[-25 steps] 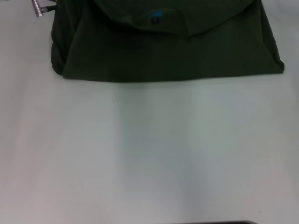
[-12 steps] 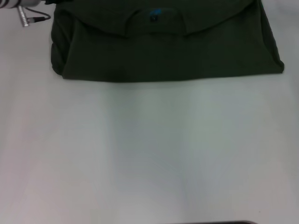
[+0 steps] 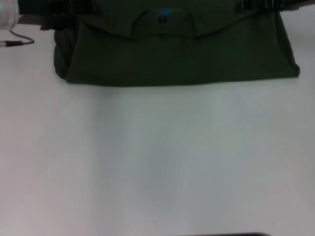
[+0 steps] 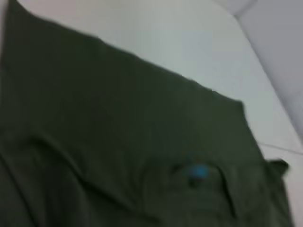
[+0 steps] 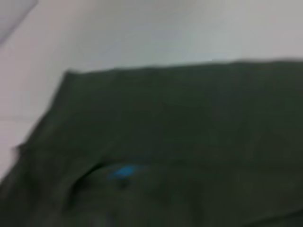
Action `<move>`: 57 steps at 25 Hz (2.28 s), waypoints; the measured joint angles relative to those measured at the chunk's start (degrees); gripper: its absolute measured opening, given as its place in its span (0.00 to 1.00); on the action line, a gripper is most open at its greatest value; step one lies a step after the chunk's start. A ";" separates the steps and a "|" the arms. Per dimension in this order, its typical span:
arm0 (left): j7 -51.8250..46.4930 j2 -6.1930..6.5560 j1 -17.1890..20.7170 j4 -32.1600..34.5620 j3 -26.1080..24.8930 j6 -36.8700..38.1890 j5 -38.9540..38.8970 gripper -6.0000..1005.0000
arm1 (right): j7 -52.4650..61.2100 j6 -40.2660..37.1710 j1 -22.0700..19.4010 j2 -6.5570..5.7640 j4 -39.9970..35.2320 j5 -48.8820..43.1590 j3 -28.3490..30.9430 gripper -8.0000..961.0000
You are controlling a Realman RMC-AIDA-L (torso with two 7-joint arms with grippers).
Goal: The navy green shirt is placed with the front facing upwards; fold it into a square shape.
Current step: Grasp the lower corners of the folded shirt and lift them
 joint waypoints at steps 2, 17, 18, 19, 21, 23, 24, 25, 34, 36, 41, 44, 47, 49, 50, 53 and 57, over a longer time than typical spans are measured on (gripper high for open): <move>-0.01 0.13 1.24 -1.94 -2.21 4.93 -0.06 0.85 | -1.54 -9.81 -2.70 -0.42 -2.42 5.38 2.35 0.96; -2.80 4.36 5.56 -1.37 -8.19 11.02 0.09 0.82 | -0.75 -17.91 -9.19 -1.51 -7.20 14.16 4.25 0.96; -2.84 4.62 5.32 -0.96 -8.06 10.91 0.33 0.82 | -0.40 -18.14 -9.20 -1.70 -7.20 14.16 4.13 0.96; -2.94 5.02 4.92 -0.31 -7.93 10.74 0.67 0.82 | -0.08 -18.45 -9.20 -1.92 -7.20 14.15 4.01 0.96; -3.45 6.15 3.55 2.38 -7.80 9.73 2.41 0.82 | 0.14 -18.89 -9.22 -2.22 -7.20 14.12 3.87 0.96; -3.83 6.57 2.71 4.42 -7.72 8.12 3.95 0.81 | 0.46 -19.30 -9.23 -2.42 -7.20 13.81 3.76 0.96; -3.83 6.57 2.71 4.42 -7.72 8.12 3.95 0.81 | 0.74 -19.48 -9.23 -2.53 -7.19 13.38 3.72 0.96; -4.32 6.50 2.27 5.44 -7.69 6.69 5.11 0.81 | 1.12 -19.64 -9.24 -2.68 -7.17 12.83 3.71 0.96; -6.26 5.52 0.39 10.17 -7.37 2.33 10.11 0.80 | 2.78 -20.68 -9.58 -2.95 -7.14 9.90 4.30 0.96; -6.27 4.92 0.07 10.77 -6.54 2.09 10.69 0.79 | 2.78 -20.68 -9.63 -2.95 -7.13 9.88 4.33 0.96; -6.28 3.58 -0.03 10.83 -5.03 1.37 10.80 0.79 | 2.78 -20.66 -9.71 -2.94 -7.05 9.87 4.37 0.96; -6.27 3.04 -0.07 10.87 -4.52 0.52 10.82 0.78 | 2.77 -20.65 -9.71 -2.94 -7.05 9.87 4.38 0.96; -6.29 2.64 -0.12 10.92 -4.20 -0.74 10.84 0.78 | 2.77 -20.65 -9.71 -2.94 -7.05 9.87 4.38 0.96; -6.33 2.40 -0.32 11.00 -3.93 -1.16 10.91 0.77 | 2.76 -20.64 -9.71 -2.94 -7.05 9.87 4.38 0.96; -6.34 2.29 -0.41 11.04 -3.91 -1.19 11.04 0.77 | 2.76 -20.63 -9.71 -2.94 -7.05 9.87 4.38 0.96; -6.35 1.79 -0.82 11.19 -3.87 -1.54 11.76 0.77 | 2.76 -20.63 -9.71 -2.94 -7.05 9.87 4.38 0.96; -6.30 1.57 -1.35 12.42 -3.87 -2.29 11.98 0.76 | 2.76 -20.64 -9.71 -2.94 -7.05 9.88 4.38 0.96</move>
